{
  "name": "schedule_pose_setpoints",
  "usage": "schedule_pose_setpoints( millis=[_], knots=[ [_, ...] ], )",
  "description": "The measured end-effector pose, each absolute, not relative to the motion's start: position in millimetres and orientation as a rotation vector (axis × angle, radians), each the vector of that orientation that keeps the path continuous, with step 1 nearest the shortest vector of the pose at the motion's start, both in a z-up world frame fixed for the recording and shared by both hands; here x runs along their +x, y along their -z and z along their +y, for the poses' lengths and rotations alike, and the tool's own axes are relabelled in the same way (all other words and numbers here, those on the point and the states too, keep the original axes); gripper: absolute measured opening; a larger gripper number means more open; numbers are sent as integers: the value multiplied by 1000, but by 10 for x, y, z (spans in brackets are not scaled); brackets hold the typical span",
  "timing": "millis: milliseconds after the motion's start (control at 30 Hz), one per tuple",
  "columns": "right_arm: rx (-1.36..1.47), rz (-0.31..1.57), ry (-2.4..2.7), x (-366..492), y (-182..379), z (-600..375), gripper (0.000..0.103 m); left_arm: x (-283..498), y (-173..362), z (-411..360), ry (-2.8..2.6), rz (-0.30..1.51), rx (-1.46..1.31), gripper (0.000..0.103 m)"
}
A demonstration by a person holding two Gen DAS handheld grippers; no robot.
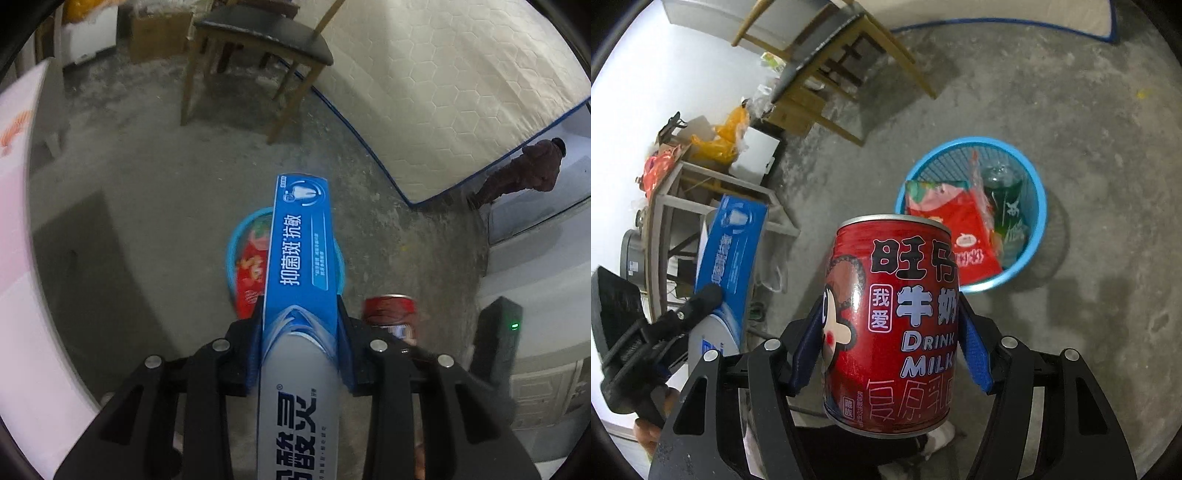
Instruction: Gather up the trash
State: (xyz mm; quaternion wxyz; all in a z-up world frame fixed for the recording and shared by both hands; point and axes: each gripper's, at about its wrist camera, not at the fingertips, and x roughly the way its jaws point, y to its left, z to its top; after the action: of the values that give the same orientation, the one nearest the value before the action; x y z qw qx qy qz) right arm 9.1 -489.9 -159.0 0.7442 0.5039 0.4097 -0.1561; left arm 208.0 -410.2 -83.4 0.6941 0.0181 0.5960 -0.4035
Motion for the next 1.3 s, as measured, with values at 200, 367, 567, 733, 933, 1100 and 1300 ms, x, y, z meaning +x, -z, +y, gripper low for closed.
schedule_pose_setpoints(
  millis=[200, 367, 567, 733, 933, 1100, 1300],
  knots=[
    [1044, 907, 346, 475, 1936, -5366, 71, 2284, 972, -4659, 901, 1363, 48, 69],
    [1036, 948, 379, 451, 2190, -5426, 71, 2213, 1049, -4499, 894, 1392, 12, 69],
    [1034, 916, 396, 147, 2072, -5319, 71, 2028, 834, -4024, 913, 1328, 10, 69],
    [957, 861, 420, -63, 1774, -5177, 71, 1782, 496, -3539, 908, 1223, 28, 71],
    [804, 786, 415, -286, 1175, -4770, 73, 1415, 21, -2883, 891, 1038, 31, 82],
    [633, 715, 373, -405, 656, -4189, 81, 1045, -272, -2234, 842, 900, 5, 93],
    [417, 652, 281, -580, 154, -3160, 95, 601, -427, -1519, 743, 793, -7, 97]
  ],
)
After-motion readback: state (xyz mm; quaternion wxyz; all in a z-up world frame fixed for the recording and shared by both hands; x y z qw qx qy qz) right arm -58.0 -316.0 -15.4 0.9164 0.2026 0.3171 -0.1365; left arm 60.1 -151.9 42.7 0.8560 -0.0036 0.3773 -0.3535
